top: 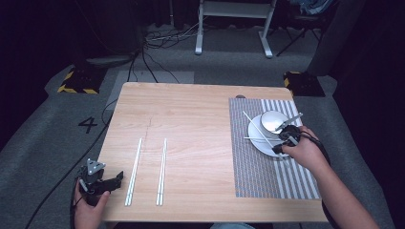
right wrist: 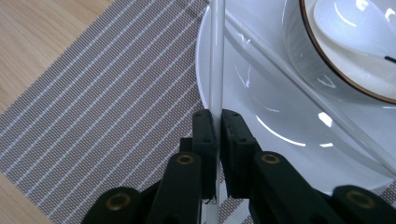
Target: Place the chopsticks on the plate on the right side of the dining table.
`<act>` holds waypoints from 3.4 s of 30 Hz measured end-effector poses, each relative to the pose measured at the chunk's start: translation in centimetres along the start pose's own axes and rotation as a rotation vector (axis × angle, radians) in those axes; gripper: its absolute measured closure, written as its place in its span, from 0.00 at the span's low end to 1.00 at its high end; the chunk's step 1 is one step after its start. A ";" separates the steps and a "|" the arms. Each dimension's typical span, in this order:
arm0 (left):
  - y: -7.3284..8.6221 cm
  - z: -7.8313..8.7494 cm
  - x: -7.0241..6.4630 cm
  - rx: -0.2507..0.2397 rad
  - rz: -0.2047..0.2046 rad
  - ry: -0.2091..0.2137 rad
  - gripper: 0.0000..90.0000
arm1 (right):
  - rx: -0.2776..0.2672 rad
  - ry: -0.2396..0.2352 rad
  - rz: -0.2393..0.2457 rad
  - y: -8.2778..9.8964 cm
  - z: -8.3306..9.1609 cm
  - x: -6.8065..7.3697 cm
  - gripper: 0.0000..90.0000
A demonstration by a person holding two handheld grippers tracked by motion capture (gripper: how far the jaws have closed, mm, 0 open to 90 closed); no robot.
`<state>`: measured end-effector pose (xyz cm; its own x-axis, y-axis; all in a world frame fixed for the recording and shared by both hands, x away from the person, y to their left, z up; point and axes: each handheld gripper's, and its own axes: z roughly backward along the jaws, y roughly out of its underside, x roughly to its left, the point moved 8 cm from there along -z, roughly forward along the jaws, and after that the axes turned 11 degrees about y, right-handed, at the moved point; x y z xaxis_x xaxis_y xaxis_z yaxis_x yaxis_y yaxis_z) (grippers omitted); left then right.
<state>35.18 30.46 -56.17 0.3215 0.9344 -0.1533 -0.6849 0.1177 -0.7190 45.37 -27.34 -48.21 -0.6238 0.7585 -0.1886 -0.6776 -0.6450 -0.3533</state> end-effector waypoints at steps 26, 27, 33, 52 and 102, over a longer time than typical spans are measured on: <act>0.0 0.0 0.0 0.000 0.000 0.000 0.17 | 0.143 0.080 0.081 0.9 -3.0 -1.6 0.94; 0.0 0.0 0.0 0.000 0.000 0.000 0.17 | 0.148 0.076 0.078 1.0 -3.0 -1.6 0.94; 0.0 0.0 0.0 0.000 0.000 0.000 0.17 | 0.185 0.068 0.085 1.7 -3.3 -1.7 0.94; 0.0 0.0 0.0 0.000 0.000 0.000 0.17 | 0.190 0.155 0.108 1.9 -3.9 -4.1 0.74; 0.0 0.0 0.0 0.000 0.000 0.000 0.17 | 0.076 0.243 0.176 0.4 -4.7 -4.4 0.74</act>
<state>35.18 30.46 -56.17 0.3216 0.9344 -0.1532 -0.6848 0.1178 -0.7192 49.66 -30.46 -51.89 -0.6289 0.6283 -0.4580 -0.6002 -0.7668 -0.2277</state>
